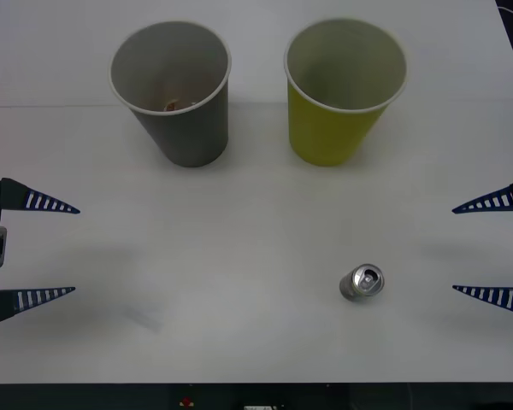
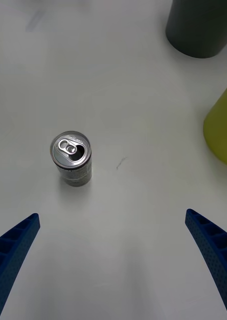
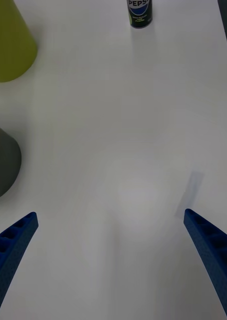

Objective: Put the can into the green bin and the plastic bottle into the gray bin

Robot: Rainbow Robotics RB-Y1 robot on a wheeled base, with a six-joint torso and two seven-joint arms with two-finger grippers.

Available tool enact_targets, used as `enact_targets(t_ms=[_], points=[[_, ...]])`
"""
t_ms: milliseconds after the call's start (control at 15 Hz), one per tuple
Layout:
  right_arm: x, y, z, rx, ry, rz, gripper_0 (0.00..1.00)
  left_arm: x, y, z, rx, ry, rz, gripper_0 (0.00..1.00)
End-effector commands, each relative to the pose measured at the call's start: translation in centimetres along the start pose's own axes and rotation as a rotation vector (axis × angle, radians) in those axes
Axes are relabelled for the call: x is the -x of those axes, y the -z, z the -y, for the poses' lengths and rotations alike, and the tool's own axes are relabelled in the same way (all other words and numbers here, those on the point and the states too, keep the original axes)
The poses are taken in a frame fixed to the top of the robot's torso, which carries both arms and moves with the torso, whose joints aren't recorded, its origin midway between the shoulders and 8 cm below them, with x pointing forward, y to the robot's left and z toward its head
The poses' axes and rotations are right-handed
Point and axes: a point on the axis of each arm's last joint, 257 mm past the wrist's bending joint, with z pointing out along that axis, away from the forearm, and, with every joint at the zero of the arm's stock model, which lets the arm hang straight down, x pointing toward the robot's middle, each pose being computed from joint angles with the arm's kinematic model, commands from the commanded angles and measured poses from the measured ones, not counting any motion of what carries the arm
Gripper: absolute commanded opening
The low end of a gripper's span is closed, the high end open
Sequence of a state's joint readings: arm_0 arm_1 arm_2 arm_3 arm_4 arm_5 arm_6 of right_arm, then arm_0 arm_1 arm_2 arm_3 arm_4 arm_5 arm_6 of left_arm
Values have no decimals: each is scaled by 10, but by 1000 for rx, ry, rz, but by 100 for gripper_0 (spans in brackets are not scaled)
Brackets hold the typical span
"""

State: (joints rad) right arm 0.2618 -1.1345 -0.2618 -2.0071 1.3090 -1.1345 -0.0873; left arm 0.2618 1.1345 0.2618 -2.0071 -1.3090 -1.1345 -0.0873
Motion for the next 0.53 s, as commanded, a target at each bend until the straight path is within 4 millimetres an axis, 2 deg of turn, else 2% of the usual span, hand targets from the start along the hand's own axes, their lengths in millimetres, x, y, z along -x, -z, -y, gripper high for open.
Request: enact_targets(t_ms=[67, 133, 200, 400, 533], points=[[0, 0, 0, 0, 0, 0, 100, 0, 0, 0, 0, 0, 0, 100], [0, 0, 0, 0, 0, 0, 100, 0, 0, 0, 0, 0, 0, 100], [-5, -3, -13, 17, -39, 12, 100, 0, 0, 0, 0, 0, 0, 100], [-4, 1, -13, 13, -40, 20, 100, 0, 0, 0, 0, 0, 0, 100], [-11, 0, -14, 13, -49, 15, 100, 0, 0, 0, 0, 0, 0, 100]])
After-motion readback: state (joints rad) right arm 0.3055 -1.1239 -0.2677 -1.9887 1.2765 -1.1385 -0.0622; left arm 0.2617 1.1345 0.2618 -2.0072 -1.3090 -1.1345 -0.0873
